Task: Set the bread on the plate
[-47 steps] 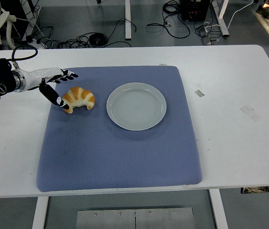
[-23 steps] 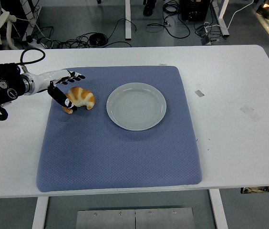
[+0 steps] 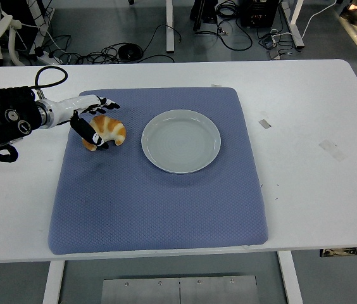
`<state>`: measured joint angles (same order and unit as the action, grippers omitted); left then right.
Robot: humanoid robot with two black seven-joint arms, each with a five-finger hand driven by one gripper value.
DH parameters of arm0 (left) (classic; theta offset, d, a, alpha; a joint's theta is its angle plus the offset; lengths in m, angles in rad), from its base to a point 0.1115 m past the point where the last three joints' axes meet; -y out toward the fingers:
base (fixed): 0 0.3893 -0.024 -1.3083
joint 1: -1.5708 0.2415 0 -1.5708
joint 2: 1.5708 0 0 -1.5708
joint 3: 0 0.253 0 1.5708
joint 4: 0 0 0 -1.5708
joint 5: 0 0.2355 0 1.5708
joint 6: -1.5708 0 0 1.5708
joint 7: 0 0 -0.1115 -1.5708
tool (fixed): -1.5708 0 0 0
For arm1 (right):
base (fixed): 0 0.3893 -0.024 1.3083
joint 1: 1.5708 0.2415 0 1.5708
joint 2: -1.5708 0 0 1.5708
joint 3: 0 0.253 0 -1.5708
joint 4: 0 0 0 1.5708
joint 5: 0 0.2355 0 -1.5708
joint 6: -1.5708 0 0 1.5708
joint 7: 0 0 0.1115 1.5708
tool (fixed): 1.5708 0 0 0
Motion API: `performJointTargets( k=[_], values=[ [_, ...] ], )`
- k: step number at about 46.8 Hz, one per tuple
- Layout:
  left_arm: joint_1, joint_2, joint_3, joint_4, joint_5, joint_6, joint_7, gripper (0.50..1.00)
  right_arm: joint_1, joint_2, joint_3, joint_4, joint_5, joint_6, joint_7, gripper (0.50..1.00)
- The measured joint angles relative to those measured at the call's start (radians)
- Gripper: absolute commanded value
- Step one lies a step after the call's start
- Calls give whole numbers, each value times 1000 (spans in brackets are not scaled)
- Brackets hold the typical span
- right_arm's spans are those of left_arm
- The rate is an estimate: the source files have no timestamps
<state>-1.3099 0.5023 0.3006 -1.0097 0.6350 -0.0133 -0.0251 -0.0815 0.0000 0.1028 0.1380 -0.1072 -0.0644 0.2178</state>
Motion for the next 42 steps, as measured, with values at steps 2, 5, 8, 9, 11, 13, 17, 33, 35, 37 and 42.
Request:
performJointTargets(
  k=[2,5,8,9,11,13,17,33,35,37,42],
  values=[
    [0,0,1,1,0,5,0,908,0,0,0,0,0,0,0,1000],
    [0,-2,3,2,0,8,0,887,0,0,0,0,0,0,0,1000],
    [5,-5,3,6,0,17,1,857,0,0,0,0,0,0,0,1000],
    [7,-8,3,7,0,21,2,831,0,0,0,0,0,0,0,1000],
    [9,-15,3,8,0,31,2,792,0,0,0,0,0,0,0,1000],
    [9,-19,3,11,0,41,2,762,0,0,0,0,0,0,0,1000],
    [9,-21,3,11,0,45,2,693,0,0,0,0,0,0,0,1000],
    [12,-28,4,11,1,46,1,567,0,0,0,0,0,0,0,1000],
    [7,-28,4,11,1,46,2,567,0,0,0,0,0,0,0,1000],
    [1,-28,1,11,1,45,3,567,0,0,0,0,0,0,0,1000],
    [-26,-23,-3,9,0,41,8,572,0,0,0,0,0,0,0,1000]
  ],
)
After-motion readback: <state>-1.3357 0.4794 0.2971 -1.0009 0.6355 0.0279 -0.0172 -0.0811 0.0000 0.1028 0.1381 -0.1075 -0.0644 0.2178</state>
